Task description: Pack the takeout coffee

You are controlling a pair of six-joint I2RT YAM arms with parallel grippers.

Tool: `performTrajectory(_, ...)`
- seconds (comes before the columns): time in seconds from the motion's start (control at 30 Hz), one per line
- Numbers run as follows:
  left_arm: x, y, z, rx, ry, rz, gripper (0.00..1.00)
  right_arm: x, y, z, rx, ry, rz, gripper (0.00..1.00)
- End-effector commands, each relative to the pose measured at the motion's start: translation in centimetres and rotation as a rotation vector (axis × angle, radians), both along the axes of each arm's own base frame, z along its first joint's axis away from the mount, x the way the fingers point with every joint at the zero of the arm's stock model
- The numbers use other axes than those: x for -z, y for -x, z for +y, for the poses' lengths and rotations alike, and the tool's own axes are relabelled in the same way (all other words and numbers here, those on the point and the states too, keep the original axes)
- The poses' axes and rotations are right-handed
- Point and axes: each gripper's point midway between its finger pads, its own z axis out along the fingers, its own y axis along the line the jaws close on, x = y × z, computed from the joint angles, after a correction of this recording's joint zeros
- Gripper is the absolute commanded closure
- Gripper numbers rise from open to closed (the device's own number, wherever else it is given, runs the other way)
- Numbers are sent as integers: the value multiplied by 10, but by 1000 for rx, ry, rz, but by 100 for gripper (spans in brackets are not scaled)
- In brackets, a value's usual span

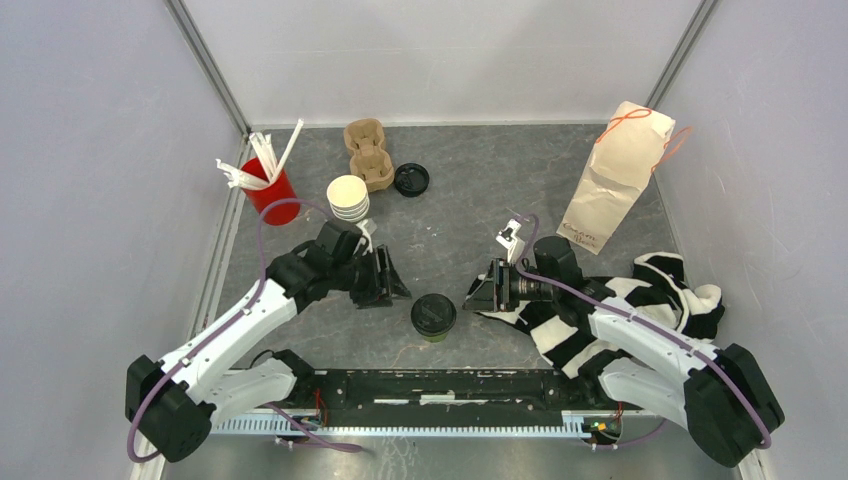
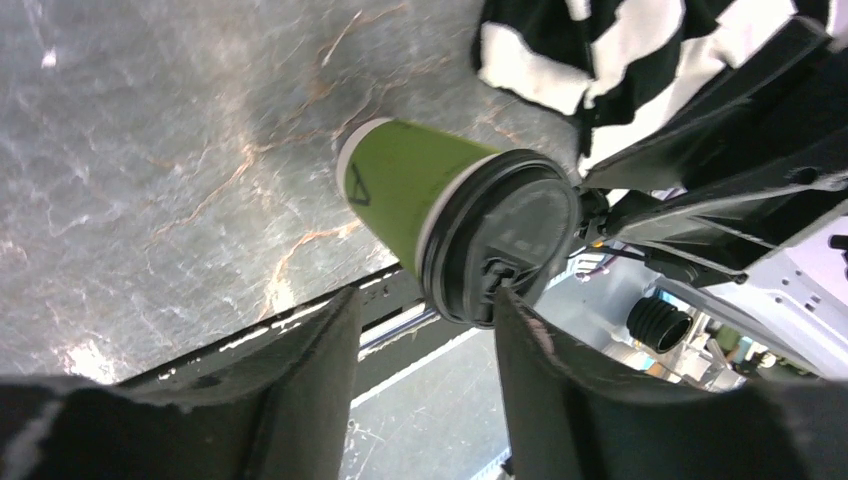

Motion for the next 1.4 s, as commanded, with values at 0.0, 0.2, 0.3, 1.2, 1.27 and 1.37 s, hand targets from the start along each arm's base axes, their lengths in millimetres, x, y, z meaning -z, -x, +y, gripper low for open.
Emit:
performTrajectory(0.0,6,4,-10,-54,94,81,48,-12,-5,8,-31,-55,-35,56)
performTrajectory(0.2,14,11,-17,-13,139,107,48,-8,-3,12,-63,-60,-17,52)
performTrajectory(0.3,17,12,-17,-3,135,106,48,-7,-4,13,-66,-62,-14,52)
performTrajectory(1.2,82,36,22,-23,-125,238,59,101,20,-26,-28,258,95,58)
performTrajectory(1.27,96,45,31,-42,-160,269,60,129,35,-39,-29,306,132,58)
performTrajectory(1.37,111,52,40,-58,-194,290,60,151,52,-51,-44,345,169,59)
